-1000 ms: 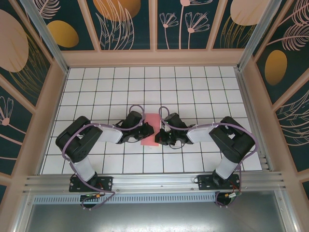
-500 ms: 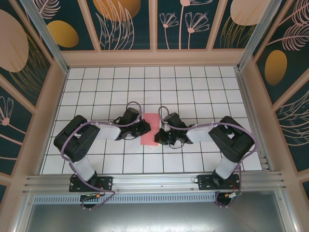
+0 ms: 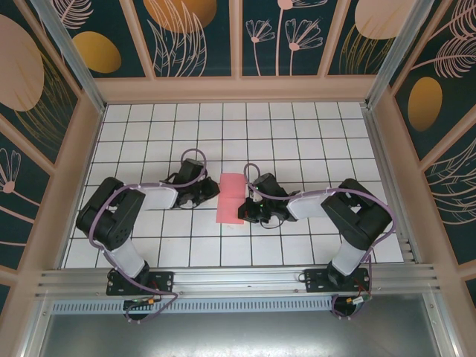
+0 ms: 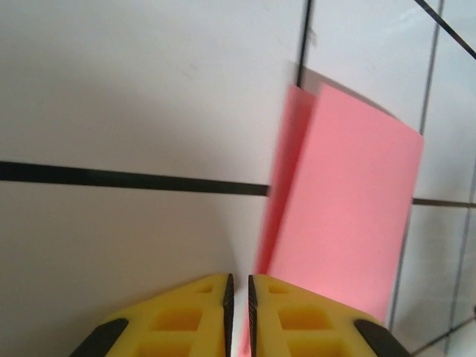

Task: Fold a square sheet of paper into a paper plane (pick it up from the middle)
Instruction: Fold the triangle a second time at the center of the table.

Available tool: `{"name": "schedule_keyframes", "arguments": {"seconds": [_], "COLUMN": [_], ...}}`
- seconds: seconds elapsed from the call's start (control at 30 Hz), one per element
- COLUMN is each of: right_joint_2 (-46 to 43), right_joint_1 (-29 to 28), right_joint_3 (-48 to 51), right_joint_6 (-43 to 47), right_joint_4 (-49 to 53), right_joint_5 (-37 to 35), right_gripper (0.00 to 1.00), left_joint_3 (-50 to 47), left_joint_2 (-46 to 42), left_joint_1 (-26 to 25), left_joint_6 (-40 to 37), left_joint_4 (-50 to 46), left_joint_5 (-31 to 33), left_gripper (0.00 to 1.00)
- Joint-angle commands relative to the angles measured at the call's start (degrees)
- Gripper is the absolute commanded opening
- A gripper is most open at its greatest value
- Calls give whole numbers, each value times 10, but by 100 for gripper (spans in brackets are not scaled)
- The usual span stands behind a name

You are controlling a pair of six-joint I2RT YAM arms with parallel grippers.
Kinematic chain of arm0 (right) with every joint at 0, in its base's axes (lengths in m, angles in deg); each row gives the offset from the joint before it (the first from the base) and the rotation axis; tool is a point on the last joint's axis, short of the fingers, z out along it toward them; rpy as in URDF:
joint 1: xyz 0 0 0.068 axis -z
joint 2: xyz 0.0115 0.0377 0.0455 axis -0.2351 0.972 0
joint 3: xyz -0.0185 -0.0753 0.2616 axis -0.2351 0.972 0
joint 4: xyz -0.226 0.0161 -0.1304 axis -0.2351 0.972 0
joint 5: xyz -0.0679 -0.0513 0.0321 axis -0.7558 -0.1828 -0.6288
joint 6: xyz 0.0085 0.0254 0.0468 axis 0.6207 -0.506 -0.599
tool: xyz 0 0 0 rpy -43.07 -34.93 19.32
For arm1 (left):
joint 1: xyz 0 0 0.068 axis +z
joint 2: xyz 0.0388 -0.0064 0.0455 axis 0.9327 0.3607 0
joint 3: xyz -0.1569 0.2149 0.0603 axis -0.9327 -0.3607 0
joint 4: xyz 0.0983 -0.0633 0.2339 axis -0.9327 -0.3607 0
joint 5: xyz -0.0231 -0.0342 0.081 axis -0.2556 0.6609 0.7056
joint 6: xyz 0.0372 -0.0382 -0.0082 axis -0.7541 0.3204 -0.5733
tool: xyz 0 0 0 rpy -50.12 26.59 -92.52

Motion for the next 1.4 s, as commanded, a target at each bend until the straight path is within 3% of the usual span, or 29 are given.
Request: {"name": "schedule_keyframes", "arguments": {"seconds": [0.0, 0.13, 0.27, 0.43, 0.57, 0.93, 1.37], "right_joint_2": [32, 29, 25, 19, 16, -25, 44], "right_joint_1": [1, 1, 1, 1, 1, 1, -9], "right_joint_3": [17, 13, 9, 8, 11, -37, -120], "right_joint_6": [14, 15, 15, 13, 9, 3, -11], "right_joint_4": [89, 92, 93, 93, 90, 93, 80], "right_joint_5": [-29, -31, -33, -36, -37, -14, -3], "right_gripper": [4, 4, 5, 5, 5, 8, 8], "left_joint_3": [3, -11, -8, 11, -8, -30, -32], "left_joint_2": [-50, -95, -84, -24, 6, 54, 58], "left_joint_1": [12, 9, -13, -54, -57, -57, -57], "left_joint_6": [-23, -13, -10, -10, 7, -19, -4], "left_joint_4": [-43, 3, 44, 63, 111, 39, 60], "left_joint_5": [22, -45, -118, -146, -162, -17, -41], "left_gripper": [19, 20, 19, 17, 16, 13, 12]}}
